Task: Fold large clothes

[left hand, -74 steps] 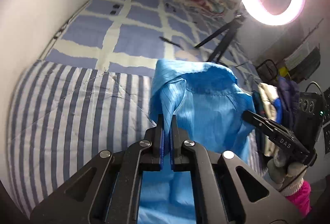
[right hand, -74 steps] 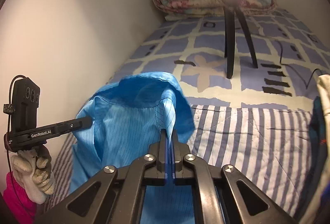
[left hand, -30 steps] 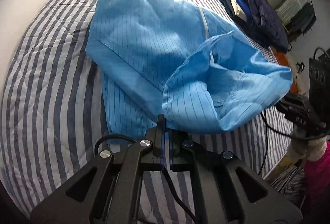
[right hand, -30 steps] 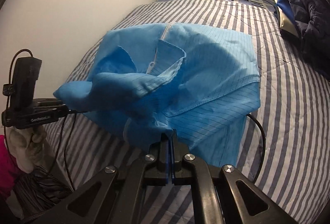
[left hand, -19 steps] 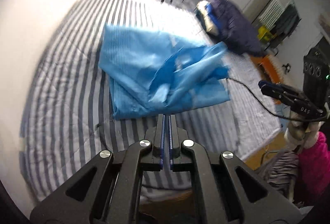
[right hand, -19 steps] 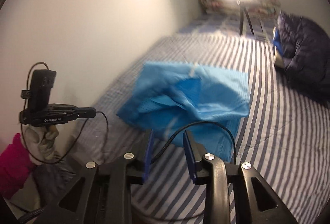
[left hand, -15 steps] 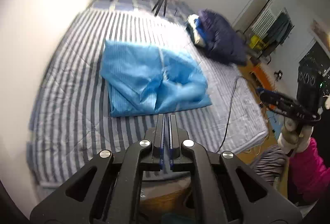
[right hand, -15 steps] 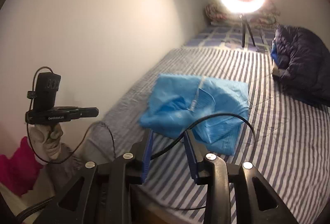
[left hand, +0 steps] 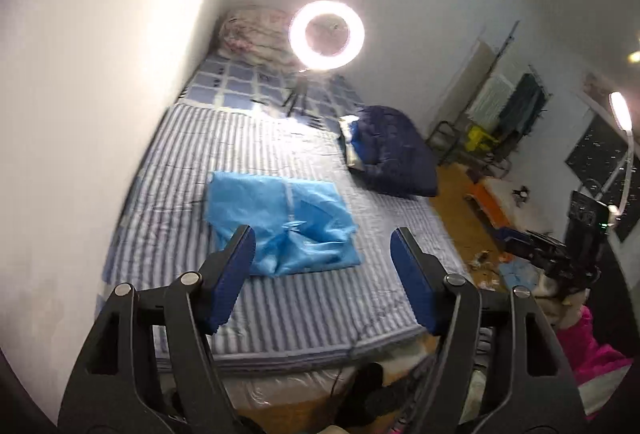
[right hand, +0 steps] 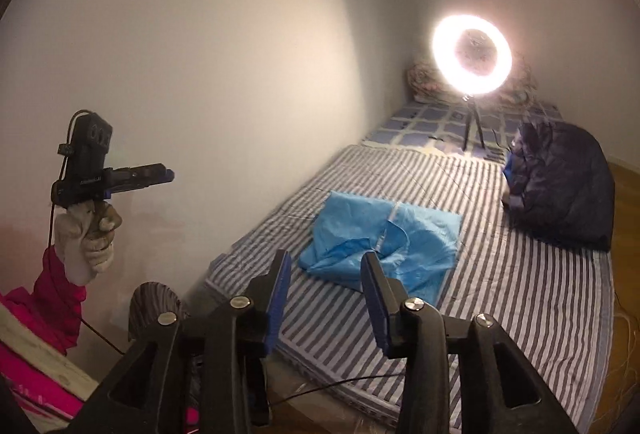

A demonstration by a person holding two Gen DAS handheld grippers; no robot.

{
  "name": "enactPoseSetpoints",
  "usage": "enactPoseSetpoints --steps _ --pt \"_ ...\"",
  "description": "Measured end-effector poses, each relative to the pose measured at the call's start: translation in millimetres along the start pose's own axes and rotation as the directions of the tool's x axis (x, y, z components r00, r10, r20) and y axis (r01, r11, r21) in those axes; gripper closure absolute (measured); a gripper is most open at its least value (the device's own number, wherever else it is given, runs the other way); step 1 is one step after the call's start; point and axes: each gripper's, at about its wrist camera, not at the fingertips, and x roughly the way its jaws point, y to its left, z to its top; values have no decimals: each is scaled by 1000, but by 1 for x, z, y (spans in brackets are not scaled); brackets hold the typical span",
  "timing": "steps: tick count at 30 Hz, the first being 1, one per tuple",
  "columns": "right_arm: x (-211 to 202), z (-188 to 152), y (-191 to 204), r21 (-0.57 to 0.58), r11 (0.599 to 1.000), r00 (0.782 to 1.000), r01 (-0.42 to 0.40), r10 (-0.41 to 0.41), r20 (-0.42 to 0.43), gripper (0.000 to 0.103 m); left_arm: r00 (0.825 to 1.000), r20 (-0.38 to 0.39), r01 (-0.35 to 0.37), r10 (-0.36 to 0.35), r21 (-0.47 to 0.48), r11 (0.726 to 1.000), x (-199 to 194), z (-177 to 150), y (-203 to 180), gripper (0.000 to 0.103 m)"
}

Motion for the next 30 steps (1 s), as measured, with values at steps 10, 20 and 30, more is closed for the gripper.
enactPoseSetpoints --steps 10,20,30 --pt "106 -36 -106 273 961 992 36 0 -128 49 989 -149 -50 13 -250 967 137 -14 107 32" --pt "227 -57 -208 525 850 979 29 82 -187 49 966 -246 -71 -79 -549 832 266 -37 229 32" --pt "294 -67 -241 614 788 963 52 122 -239 54 948 -272 -34 -166 -605 796 330 -43 257 35"
